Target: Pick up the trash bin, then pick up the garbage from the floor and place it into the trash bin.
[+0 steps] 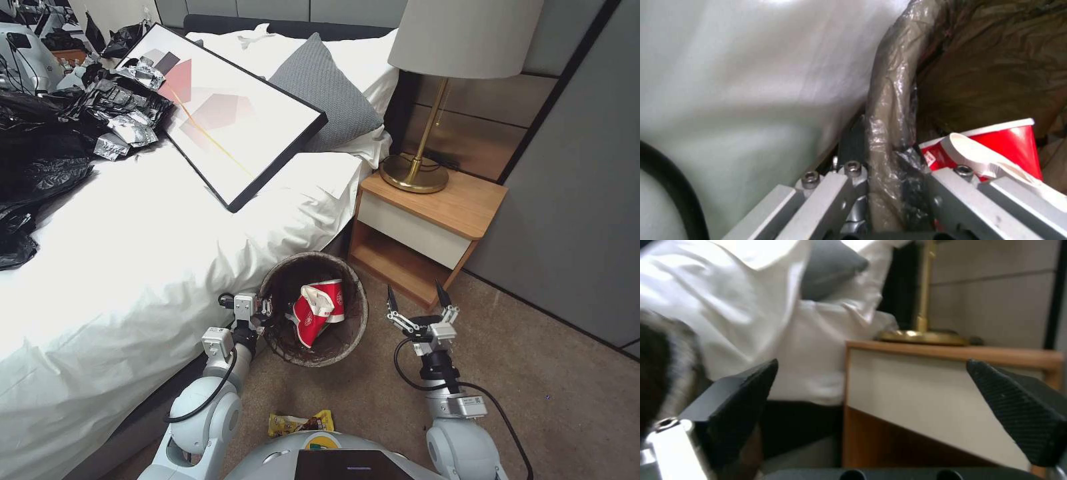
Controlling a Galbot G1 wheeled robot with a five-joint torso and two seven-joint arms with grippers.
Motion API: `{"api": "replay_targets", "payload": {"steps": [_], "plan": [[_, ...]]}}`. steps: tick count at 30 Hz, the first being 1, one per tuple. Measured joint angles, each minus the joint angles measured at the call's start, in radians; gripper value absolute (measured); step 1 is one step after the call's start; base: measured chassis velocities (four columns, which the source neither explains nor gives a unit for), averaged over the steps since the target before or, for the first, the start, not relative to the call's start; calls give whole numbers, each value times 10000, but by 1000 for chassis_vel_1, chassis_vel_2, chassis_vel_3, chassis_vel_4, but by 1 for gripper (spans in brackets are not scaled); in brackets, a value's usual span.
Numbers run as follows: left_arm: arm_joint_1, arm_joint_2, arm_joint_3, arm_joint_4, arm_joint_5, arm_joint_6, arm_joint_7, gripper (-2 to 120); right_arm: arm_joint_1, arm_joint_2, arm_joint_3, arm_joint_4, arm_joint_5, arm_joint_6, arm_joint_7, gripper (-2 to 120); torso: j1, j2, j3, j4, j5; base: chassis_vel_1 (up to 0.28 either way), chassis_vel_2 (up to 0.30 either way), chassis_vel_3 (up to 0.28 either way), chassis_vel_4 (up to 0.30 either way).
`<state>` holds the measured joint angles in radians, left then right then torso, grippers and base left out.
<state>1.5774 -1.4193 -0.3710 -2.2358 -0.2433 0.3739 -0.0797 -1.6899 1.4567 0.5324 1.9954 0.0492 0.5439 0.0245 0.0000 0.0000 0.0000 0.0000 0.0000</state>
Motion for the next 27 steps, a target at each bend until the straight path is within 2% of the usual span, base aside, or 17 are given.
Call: {"api": "replay_targets", "payload": {"steps": [9, 20, 27], "plan": [[19, -6, -9, -6, 6, -10, 0, 0, 348, 49, -12, -535, 39, 23, 153, 88, 0, 0, 0, 1, 0, 0, 0, 0, 0], [28, -25, 11, -20, 23, -14, -5, 0, 430, 47, -11, -686, 59, 81, 86, 92, 1, 0, 1, 1, 0, 0, 0, 0, 0], [57, -21, 36, -51, 40, -15, -16, 0, 414, 28, 56, -689, 108, 134, -54, 95, 0, 0, 1, -1, 1, 126, -137, -150, 143]]}}
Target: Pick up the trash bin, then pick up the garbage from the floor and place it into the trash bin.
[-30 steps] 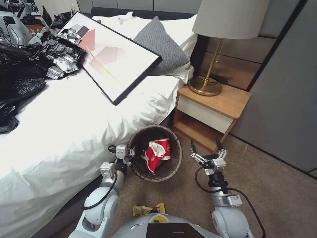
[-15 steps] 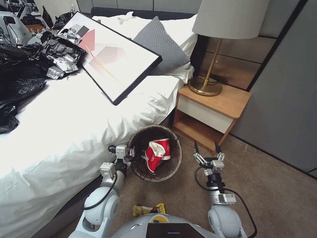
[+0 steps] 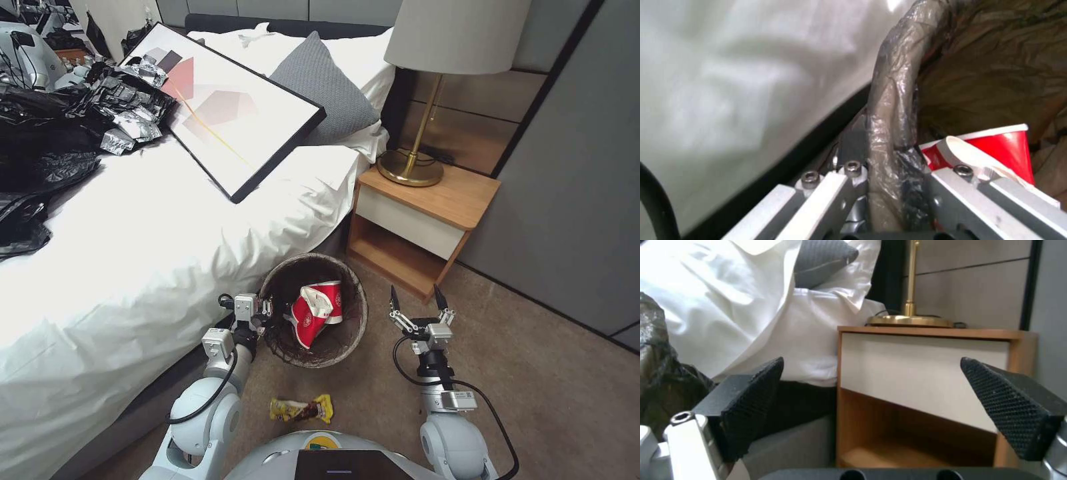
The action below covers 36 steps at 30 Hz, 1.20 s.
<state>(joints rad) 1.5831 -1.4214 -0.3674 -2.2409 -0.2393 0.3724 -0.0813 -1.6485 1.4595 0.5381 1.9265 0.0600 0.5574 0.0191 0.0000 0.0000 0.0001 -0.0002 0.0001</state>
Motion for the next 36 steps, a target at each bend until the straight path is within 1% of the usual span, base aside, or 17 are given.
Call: {"api": "replay_targets", "payload": {"steps": [4, 6, 7, 8, 10, 11, 12, 13, 16, 19, 21, 26, 36], "plan": [[-1, 8, 3, -16, -1, 0, 1, 0, 17, -11, 26, 0, 18, 2, -11, 95, 0, 0, -1, 0, 0, 237, -217, -243, 236], [-7, 13, -4, -18, -1, 0, 0, 0, 47, -24, 37, 0, 27, 2, -16, 95, -1, 0, 0, 5, -5, 263, -253, -215, 249], [-9, 14, 2, -21, -1, 0, 1, 0, 67, -32, 42, -1, 41, 2, -18, 95, 0, 0, -1, 2, 3, 279, -244, -259, 253], [-9, 14, 2, -21, -1, 0, 1, 0, 67, -32, 42, -1, 41, 2, -18, 95, 0, 0, -1, 2, 3, 279, -244, -259, 253], [-10, 11, 7, -23, -3, 1, 3, 0, 140, -35, 65, -44, 45, 45, -21, 95, 0, 0, 0, 1, -5, 275, -273, -297, 247], [-12, 11, 6, -23, -4, 0, 5, 0, 189, -25, 93, -84, 30, 99, -22, 95, -1, 0, -2, -2, 5, 271, -262, -261, 256], [-12, 11, 6, -23, -4, 0, 5, 0, 189, -25, 93, -84, 30, 99, -22, 95, -1, 0, -2, -2, 5, 271, -262, -261, 256], [-13, 11, 2, -23, -4, 0, 3, 0, 237, -19, 124, -116, -8, 162, -23, 95, -1, 0, -2, 4, -5, 226, -262, -202, 230], [-14, 9, 2, -23, -9, 1, 5, 0, 272, -17, 136, -128, -12, 191, -20, 96, -2, 1, -3, 0, 3, 114, -112, -157, 107], [-20, 8, 2, -23, -13, 1, 5, 0, 299, -15, 153, -131, -12, 197, -14, 96, -2, 1, -3, -2, -2, 27, -72, -52, 29], [-23, 9, -1, -23, -16, 0, 2, 0, 326, -15, 154, -128, -18, 201, -14, 96, 0, 0, 0, 4, 0, -23, 14, 37, -26], [-29, 8, 2, -24, -38, 0, 3, 0, 366, -18, 159, -32, -19, 199, -17, 96, 2, 0, 1, 3, 0, -41, 34, 78, -34], [-12, 0, 9, -46, -76, -31, 33, 0, 447, -21, 154, -5, -20, 129, -41, 96, 1, 0, 0, 0, -1, 0, 0, 0, 0]]}}
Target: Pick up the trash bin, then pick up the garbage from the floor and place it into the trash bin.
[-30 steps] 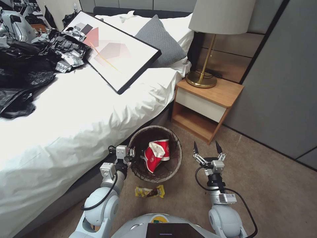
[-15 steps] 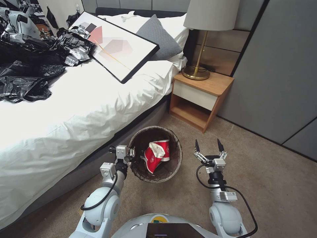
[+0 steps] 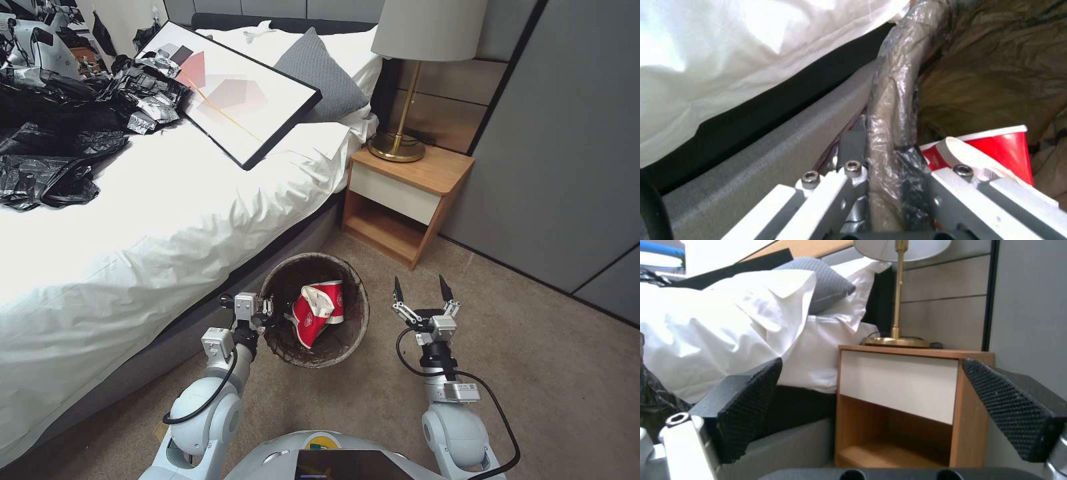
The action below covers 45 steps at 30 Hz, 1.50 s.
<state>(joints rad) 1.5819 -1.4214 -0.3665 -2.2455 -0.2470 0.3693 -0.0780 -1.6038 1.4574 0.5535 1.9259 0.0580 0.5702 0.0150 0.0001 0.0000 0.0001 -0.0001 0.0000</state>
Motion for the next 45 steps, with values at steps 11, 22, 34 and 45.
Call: {"api": "replay_targets", "payload": {"steps": [11, 22, 34, 45], "plan": [[4, -3, 12, -14, 8, -9, 17, 0, 134, -40, 14, 112, 2, -174, 7, 96, 0, 0, 0, 1, 0, 16, 16, 16, 15], [145, 47, 59, -70, 34, -11, 14, 0, 274, -103, 7, 161, 2, -362, 15, 96, 0, 0, 0, 1, 0, 83, 81, 95, 88], [389, 191, 162, -88, 6, -74, 163, 0, 381, -146, -43, 145, 2, -444, 19, 98, 0, 0, -1, 3, 0, 125, 125, 123, 120], [397, 211, 159, -93, 143, -158, 223, 0, 476, -191, -34, 90, -175, -660, 64, 100, 0, 0, -1, -1, -1, 32, 33, 31, 29]]}}
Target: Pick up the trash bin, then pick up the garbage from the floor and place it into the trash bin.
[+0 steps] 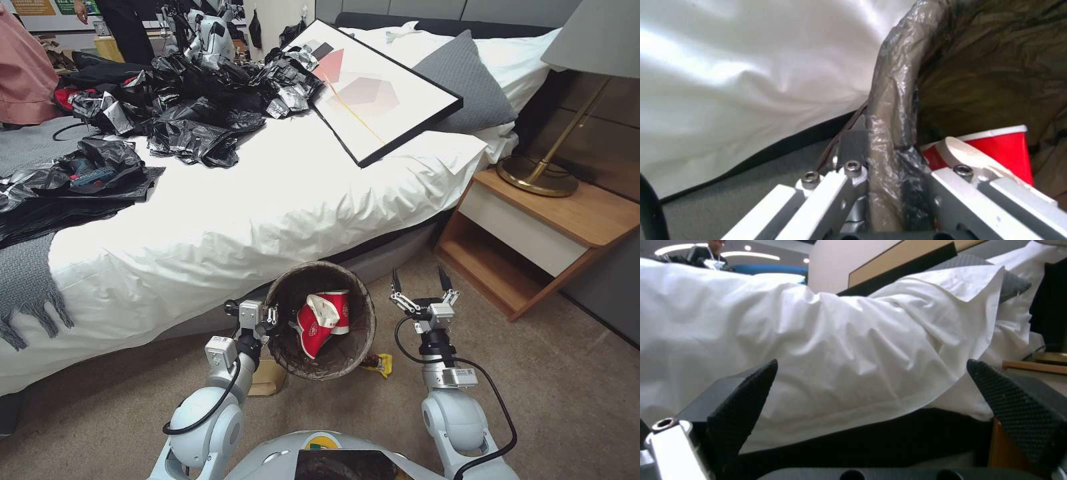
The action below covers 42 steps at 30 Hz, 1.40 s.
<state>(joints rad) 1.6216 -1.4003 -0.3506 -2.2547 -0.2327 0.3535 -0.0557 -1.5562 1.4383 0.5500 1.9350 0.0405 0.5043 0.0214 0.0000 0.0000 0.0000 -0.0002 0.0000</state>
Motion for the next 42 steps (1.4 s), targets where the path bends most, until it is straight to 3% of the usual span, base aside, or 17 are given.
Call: {"api": "replay_targets", "payload": {"steps": [6, 17, 28, 33, 42], "plan": [[-1, 4, -23, -53, -1, 0, -11, 0, -71, -42, 115, -18, -283, -556, 167, 100, 0, 0, 0, 1, 0, 0, 0, 0, 0], [68, 0, -170, -154, 9, -7, -30, 0, -372, -424, 413, -24, -363, -3271, -75, 100, 0, 0, 0, 2, 0, 0, 0, 0, 0], [38, 36, -272, -179, -50, -22, -35, 0, -196, -746, 472, -662, -345, -4199, -910, 100, 0, 0, 0, 3, 2, 0, 0, 0, 0], [-29, 63, -291, -149, -88, -23, -37, 0, 158, -1202, 399, -1635, -471, -4492, -2178, 100, 0, 0, 0, 2, 1, 0, 0, 0, 0], [-81, 36, -242, -97, -81, -15, -49, 0, 646, -1510, 160, -3244, -1048, -4502, -3239, 100, 0, 0, 0, 2, 1, 0, 0, 0, 0]]}}
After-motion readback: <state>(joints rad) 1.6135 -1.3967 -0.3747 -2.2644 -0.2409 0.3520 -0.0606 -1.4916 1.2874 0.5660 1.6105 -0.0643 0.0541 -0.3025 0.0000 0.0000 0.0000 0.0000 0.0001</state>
